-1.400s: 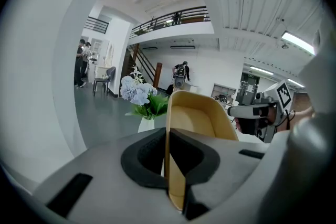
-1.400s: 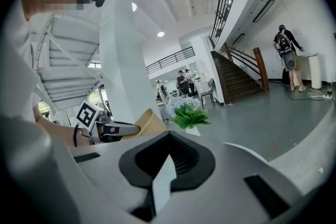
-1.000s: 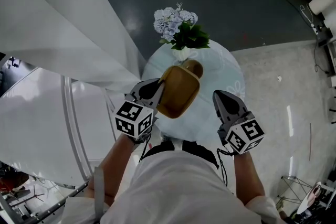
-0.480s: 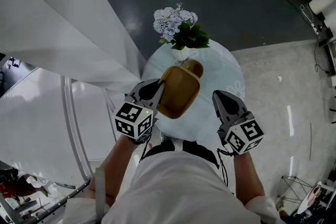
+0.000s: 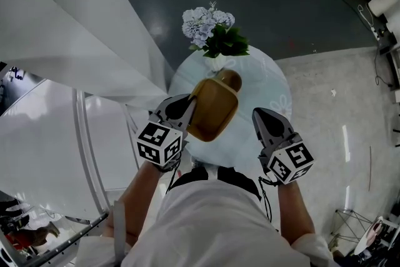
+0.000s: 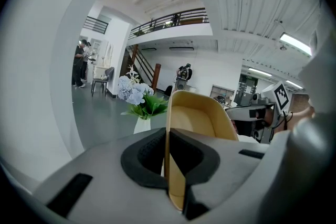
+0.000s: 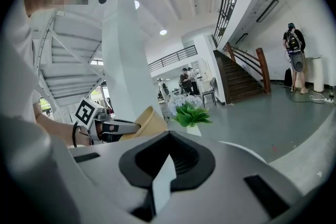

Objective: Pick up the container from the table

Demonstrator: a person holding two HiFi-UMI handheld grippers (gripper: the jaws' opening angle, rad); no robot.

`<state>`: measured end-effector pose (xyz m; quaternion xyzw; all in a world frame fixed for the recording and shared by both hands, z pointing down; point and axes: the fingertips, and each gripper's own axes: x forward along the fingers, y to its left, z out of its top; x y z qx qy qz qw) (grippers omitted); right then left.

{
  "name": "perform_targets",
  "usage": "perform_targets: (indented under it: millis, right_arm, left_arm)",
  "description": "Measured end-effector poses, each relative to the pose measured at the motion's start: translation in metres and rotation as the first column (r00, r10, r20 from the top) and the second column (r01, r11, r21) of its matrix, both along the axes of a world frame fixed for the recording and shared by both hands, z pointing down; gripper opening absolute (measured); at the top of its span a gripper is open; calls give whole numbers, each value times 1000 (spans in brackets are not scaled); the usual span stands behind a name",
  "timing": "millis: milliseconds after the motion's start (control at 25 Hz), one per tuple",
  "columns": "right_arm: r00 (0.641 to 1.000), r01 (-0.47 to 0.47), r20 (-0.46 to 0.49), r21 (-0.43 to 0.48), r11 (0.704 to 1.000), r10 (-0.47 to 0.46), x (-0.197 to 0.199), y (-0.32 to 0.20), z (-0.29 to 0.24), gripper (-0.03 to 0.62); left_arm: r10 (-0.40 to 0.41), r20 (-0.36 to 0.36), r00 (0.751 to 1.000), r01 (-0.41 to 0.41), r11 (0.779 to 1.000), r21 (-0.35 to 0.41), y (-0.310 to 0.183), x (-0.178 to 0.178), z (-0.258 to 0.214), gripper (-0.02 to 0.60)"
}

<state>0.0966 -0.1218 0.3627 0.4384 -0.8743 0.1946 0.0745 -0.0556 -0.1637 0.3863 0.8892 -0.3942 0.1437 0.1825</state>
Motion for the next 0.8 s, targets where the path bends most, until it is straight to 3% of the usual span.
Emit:
perform_targets:
  millis: [800]
  right_arm:
    - [1000,4,6,-1,1000,-4,0,-1,0,14]
  left_arm:
    - [-1,0,1000,1,1000,-2,-1,2,1,28]
